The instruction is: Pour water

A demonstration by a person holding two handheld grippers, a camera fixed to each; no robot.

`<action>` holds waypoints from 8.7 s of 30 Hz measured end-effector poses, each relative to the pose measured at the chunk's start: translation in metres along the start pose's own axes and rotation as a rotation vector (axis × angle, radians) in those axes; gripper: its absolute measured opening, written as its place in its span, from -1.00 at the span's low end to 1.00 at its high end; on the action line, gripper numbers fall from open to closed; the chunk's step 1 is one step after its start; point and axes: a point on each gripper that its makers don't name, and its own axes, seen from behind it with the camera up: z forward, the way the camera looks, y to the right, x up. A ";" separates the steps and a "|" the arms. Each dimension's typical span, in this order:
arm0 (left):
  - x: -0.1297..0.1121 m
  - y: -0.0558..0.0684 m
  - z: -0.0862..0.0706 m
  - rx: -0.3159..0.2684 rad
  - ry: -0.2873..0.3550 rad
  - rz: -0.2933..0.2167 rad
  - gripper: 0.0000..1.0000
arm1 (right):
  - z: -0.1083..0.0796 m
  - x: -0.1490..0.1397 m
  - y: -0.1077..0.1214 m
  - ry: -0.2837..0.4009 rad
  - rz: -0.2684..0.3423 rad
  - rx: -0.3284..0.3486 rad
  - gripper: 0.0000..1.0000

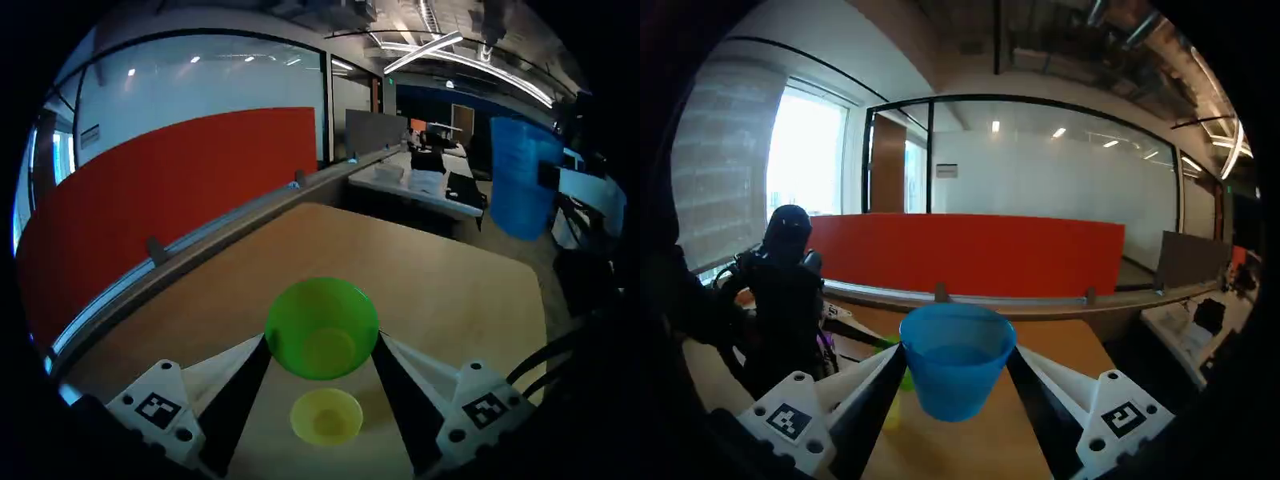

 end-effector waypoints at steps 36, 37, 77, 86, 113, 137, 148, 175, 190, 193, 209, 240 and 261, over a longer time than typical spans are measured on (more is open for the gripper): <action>0.095 -0.021 -0.216 0.184 0.424 -0.061 0.71 | -0.022 0.044 -0.097 0.053 -0.063 0.142 0.80; 0.095 -0.020 -0.221 0.185 0.430 -0.066 0.71 | -0.023 0.044 -0.100 0.054 -0.064 0.147 0.80; 0.026 -0.013 -0.313 0.251 0.353 -0.073 0.72 | -0.031 0.046 -0.176 0.041 -0.136 0.303 0.80; 0.012 -0.010 -0.316 0.225 0.322 -0.063 0.72 | -0.030 0.047 -0.188 0.032 -0.165 0.341 0.80; 0.000 0.000 -0.314 0.162 0.320 -0.072 0.72 | -0.023 0.053 -0.212 -0.003 -0.285 0.473 0.80; -0.021 -0.009 -0.302 0.156 0.305 -0.042 0.72 | 0.002 0.048 -0.229 -0.017 -0.429 0.555 0.80; -0.022 -0.008 -0.301 0.147 0.302 -0.040 0.72 | 0.013 0.052 -0.238 0.004 -0.529 0.563 0.80; -0.025 -0.003 -0.298 0.131 0.294 -0.031 0.72 | 0.024 0.066 -0.260 0.081 -0.742 0.574 0.80; -0.022 0.004 -0.297 0.122 0.300 -0.026 0.72 | 0.023 0.071 -0.271 0.118 -0.826 0.579 0.80; -0.022 0.006 -0.295 0.120 0.299 -0.023 0.71 | 0.023 0.071 -0.272 0.125 -0.847 0.578 0.80; -0.019 0.013 -0.288 0.105 0.299 -0.013 0.71 | 0.025 0.073 -0.272 0.157 -0.944 0.566 0.80; -0.016 0.010 -0.285 0.106 0.307 -0.010 0.72 | 0.029 0.079 -0.270 0.206 -1.121 0.537 0.81; -0.018 0.007 -0.283 0.106 0.309 -0.013 0.72 | 0.031 0.083 -0.275 0.233 -1.203 0.526 0.81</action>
